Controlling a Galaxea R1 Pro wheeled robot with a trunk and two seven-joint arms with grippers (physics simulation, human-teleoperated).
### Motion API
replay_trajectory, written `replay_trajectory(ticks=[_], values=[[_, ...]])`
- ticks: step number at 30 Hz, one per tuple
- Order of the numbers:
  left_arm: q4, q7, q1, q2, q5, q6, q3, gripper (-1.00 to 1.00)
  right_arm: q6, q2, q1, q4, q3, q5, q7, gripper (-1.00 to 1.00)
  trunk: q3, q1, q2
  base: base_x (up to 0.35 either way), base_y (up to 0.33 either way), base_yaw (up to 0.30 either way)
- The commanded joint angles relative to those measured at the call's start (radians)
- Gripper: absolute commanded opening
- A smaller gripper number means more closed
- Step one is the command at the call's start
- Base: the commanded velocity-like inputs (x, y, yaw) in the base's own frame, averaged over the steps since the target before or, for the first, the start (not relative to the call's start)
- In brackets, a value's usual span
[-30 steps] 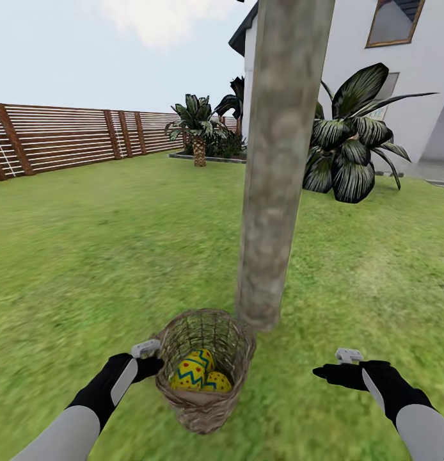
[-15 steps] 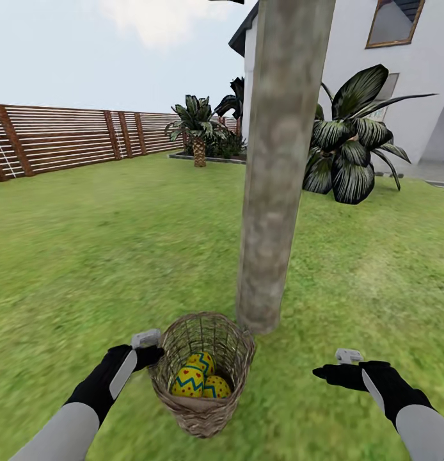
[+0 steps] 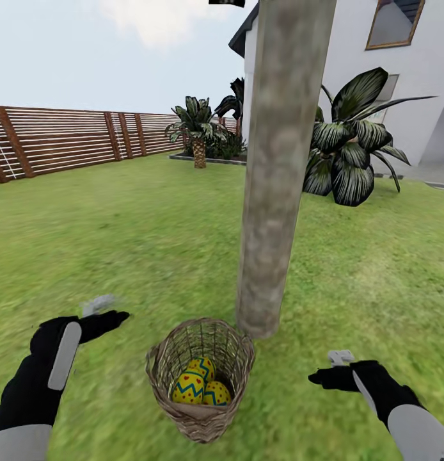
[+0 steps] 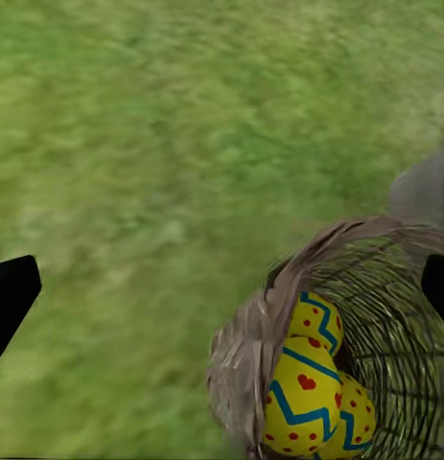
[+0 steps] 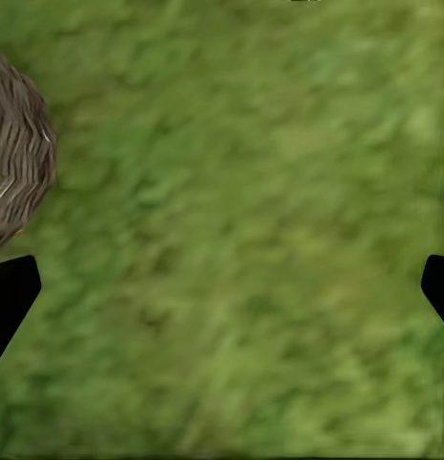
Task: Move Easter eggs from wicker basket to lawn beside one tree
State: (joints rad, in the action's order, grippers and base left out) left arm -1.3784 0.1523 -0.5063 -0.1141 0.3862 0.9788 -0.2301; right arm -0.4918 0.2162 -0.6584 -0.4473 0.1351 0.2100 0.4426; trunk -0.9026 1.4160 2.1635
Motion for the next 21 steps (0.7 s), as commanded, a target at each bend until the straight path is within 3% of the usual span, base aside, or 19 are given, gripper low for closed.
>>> replay_trajectory(ticks=[1, 2, 3, 6, 8, 10, 13, 18, 21], values=[[-0.013, 0.009, 0.0, -0.001, 0.021, 0.013, -0.036, 1.0, -0.008, -0.007, 0.0, -0.014, 0.001, 0.021, 0.009, 1.0, 0.002, -0.004, -0.007, 0.0, 0.0, 0.0], [-0.021, 0.009, -0.002, -0.002, 0.033, 0.019, -0.064, 1.0, -0.016, -0.014, -0.001, -0.034, -0.003, 0.027, 0.009, 1.0, 0.005, -0.008, -0.014, 0.0, 0.0, 0.0], [-0.027, 0.008, -0.004, -0.005, 0.074, 0.022, -0.099, 1.0, -0.052, -0.036, 0.0, -0.098, -0.008, 0.035, 0.009, 1.0, 0.008, -0.012, -0.021, 0.0, 0.0, 0.0], [-0.012, 0.011, -0.007, -0.008, 0.144, 0.017, -0.119, 1.0, -0.147, -0.081, 0.0, -0.217, -0.009, 0.049, 0.007, 1.0, 0.018, -0.023, -0.042, 0.0, 0.0, 0.0], [-0.003, 0.011, -0.009, -0.01, 0.171, 0.015, -0.124, 1.0, -0.197, -0.117, 0.0, -0.294, -0.01, 0.083, 0.007, 1.0, 0.024, -0.031, -0.056, 0.0, 0.0, 0.0], [-0.002, 0.011, -0.01, -0.01, 0.182, 0.014, -0.131, 1.0, -0.216, -0.148, 0.0, -0.34, -0.009, 0.14, 0.007, 1.0, 0.03, -0.039, -0.07, 0.0, 0.0, 0.0], [0.0, 0.009, -0.009, -0.004, 0.186, 0.014, -0.139, 1.0, -0.229, -0.161, 0.0, -0.357, -0.009, 0.171, 0.012, 1.0, 0.04, -0.05, -0.091, 0.0, 0.0, 0.0], [0.001, 0.009, -0.009, 0.001, 0.186, 0.015, -0.141, 1.0, -0.271, -0.179, 0.001, -0.359, -0.025, 0.175, 0.014, 1.0, 0.049, -0.062, -0.112, 0.0, 0.0, 0.087], [0.001, 0.009, -0.009, 0.003, 0.186, 0.014, -0.151, 1.0, -0.282, -0.191, 0.002, -0.36, -0.086, 0.173, 0.014, 1.0, 0.049, -0.062, -0.112, 0.0, 0.0, 0.239]])
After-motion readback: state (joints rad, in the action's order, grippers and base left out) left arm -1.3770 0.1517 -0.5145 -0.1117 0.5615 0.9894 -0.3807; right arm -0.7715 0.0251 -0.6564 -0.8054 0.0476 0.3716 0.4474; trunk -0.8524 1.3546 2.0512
